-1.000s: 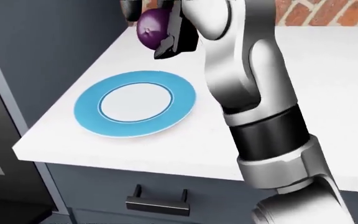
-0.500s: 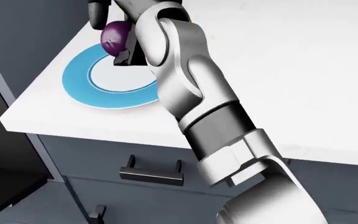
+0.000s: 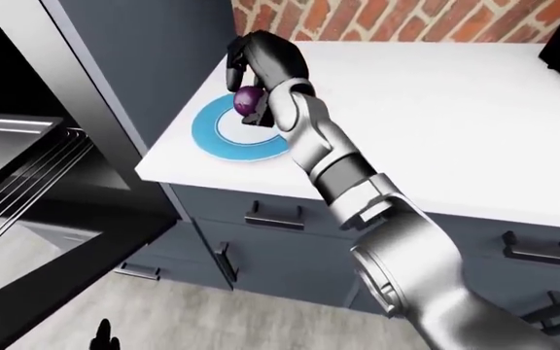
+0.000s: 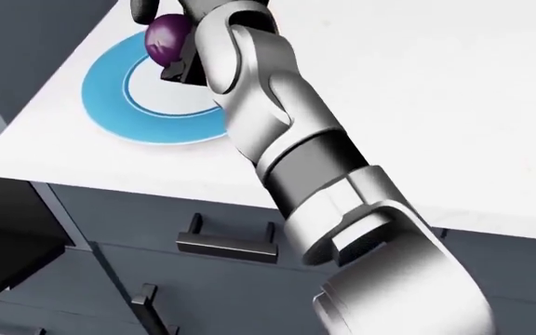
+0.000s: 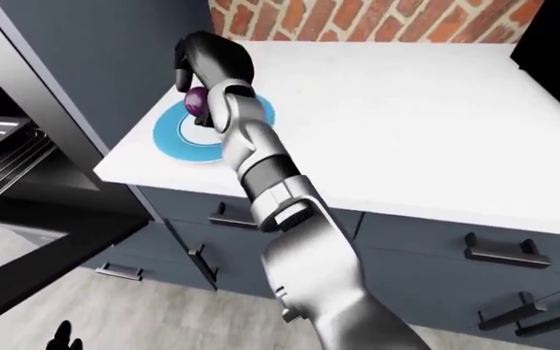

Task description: Pick the eggplant from the oven and place it on the plate on the counter.

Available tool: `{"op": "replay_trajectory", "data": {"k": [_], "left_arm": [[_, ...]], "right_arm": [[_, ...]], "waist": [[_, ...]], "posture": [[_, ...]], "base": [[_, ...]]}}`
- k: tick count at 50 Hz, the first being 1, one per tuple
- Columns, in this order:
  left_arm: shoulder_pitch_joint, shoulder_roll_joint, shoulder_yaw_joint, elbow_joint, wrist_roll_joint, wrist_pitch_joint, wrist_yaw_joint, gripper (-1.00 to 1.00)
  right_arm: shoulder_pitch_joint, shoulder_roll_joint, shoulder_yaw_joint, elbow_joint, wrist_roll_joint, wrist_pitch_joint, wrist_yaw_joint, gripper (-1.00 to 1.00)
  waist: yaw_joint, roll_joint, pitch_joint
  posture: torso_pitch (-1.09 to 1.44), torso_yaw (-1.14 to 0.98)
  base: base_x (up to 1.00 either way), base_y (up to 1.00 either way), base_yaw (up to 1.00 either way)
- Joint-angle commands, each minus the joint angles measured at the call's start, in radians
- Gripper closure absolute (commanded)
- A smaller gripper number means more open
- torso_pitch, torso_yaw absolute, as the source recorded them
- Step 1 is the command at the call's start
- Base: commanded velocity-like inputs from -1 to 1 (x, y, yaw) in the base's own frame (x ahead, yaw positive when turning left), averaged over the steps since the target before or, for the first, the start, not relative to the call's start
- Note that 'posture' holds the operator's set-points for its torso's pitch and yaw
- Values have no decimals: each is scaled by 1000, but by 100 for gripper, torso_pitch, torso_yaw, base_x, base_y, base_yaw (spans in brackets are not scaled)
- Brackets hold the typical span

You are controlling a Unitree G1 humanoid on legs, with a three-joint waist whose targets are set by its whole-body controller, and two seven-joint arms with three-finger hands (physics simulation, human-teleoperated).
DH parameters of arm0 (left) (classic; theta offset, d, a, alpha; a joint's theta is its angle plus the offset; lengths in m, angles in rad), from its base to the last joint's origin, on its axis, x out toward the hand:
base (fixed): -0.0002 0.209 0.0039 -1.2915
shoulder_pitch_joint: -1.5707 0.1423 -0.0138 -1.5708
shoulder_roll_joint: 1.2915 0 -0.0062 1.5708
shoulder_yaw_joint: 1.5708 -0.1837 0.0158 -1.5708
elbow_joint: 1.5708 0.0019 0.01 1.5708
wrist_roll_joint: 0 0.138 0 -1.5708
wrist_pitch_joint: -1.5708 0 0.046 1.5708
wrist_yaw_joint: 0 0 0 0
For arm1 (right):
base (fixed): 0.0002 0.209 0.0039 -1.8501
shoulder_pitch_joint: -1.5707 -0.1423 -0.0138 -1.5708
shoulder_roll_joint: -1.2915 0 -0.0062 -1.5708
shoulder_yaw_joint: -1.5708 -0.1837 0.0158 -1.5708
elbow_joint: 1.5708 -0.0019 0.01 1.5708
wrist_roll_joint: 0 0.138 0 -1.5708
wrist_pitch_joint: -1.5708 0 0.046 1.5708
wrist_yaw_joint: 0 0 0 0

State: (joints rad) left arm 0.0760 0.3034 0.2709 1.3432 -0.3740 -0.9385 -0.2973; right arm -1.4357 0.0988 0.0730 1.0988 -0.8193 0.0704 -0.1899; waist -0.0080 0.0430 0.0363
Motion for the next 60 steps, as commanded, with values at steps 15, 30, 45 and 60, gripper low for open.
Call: {"op": "replay_trajectory", "data": {"k": [15, 30, 45, 60], "left_arm": [[5, 20, 12, -6, -34, -40, -26, -100], [5, 21, 9, -9, -39, -42, -27, -100], [7, 25, 13, -12, -48, -40, -33, -100], [2, 27, 10, -13, -46, -34, -27, -100]], "right_arm": [[-27, 8, 15, 6, -26, -32, -39, 100], [-10, 10, 16, 13, -46, -39, -19, 18], [17, 20, 20, 17, -49, -53, 7, -12], [13, 10, 17, 3, -57, -52, 44, -4]], "waist": [[1, 10, -14], [0, 11, -14], [-1, 12, -18], [0, 12, -20]], "posture": [[0, 0], [0, 0], [0, 0], [0, 0]], "base": [[0, 0, 0], [0, 0, 0], [0, 0, 0], [0, 0, 0]]}}
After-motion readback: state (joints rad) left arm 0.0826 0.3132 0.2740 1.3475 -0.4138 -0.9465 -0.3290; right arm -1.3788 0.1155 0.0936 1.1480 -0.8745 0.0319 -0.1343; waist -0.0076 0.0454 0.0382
